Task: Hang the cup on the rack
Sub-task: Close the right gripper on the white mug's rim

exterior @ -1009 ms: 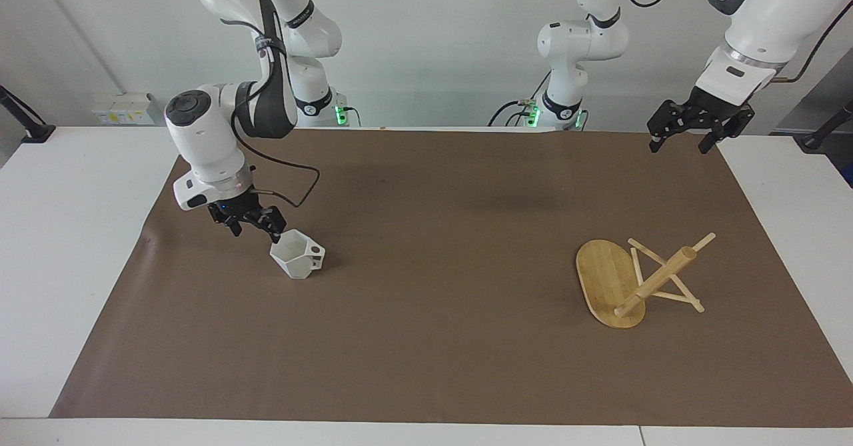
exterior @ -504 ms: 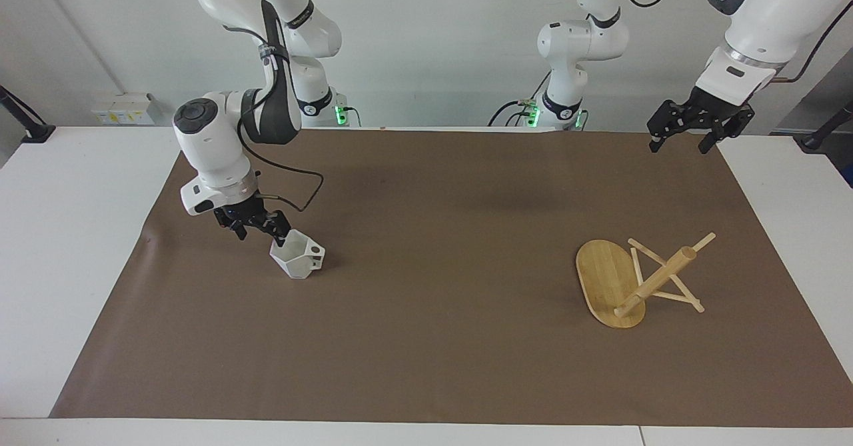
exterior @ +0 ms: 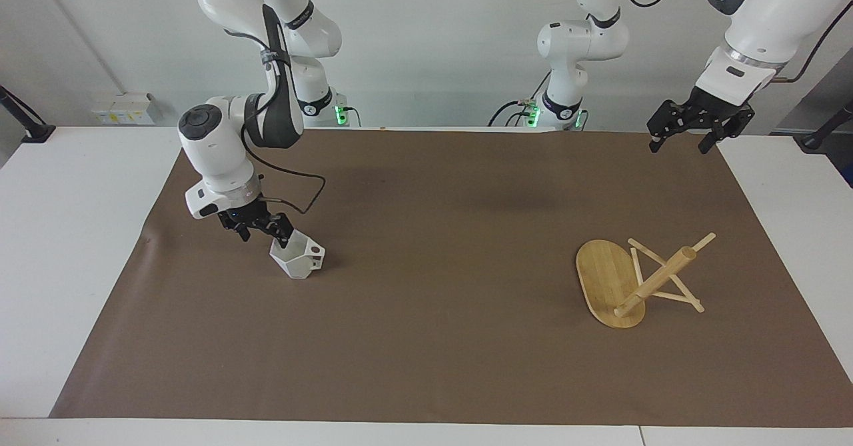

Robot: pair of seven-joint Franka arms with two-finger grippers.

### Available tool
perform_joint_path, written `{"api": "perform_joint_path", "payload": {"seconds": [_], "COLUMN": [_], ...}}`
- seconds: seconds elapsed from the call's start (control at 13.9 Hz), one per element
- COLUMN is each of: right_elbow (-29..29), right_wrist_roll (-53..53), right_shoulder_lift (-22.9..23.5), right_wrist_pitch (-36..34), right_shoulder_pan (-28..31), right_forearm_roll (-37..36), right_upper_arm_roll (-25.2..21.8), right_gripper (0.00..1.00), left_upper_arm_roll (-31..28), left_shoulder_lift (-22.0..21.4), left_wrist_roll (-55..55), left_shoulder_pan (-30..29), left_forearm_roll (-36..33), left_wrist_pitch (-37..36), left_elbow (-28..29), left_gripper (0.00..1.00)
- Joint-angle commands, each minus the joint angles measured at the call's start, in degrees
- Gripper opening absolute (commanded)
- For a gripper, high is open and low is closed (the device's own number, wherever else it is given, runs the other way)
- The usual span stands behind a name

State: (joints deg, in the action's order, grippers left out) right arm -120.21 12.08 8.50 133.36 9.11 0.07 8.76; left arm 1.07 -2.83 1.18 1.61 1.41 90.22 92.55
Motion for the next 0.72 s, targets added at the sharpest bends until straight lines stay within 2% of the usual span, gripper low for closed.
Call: {"api": "perform_joint_path", "payload": {"seconds": [0.0,0.14,0.5,0.58,0.65], "right_elbow": [-0.7,-0.6,-0.5,-0.5,-0.4], "right_wrist_roll": [2.8,5.8,5.6,5.4,5.4], "right_shoulder_lift": [0.2,0.2,0.2,0.2,0.2], "right_wrist_pitch": [1.4,1.3,1.0,0.8,0.6], "right_shoulder_pan": [0.3,0.3,0.3,0.3,0.3], "right_forearm_roll": [-1.2,-1.2,-1.2,-1.2,-1.2], "right_upper_arm_roll": [0.6,0.6,0.6,0.6,0.6], "right_gripper": [1.0,1.0,1.0,0.99,0.92], "left_upper_arm_roll": [0.4,0.4,0.4,0.4,0.4], "left_shoulder_lift": [-1.2,-1.2,-1.2,-1.2,-1.2], "left_wrist_roll": [0.3,0.3,0.3,0.3,0.3], "left_shoulder_pan": [-0.8,-0.8,-0.8,-0.8,-0.8], "left_forearm_roll": [0.0,0.0,0.0,0.0,0.0], "left_wrist_pitch": [-0.4,-0.4,-0.4,-0.4,-0.4], "left_elbow": [1.1,1.1,1.1,1.1,1.1], "left_gripper": [1.0,1.0,1.0,1.0,1.0]}}
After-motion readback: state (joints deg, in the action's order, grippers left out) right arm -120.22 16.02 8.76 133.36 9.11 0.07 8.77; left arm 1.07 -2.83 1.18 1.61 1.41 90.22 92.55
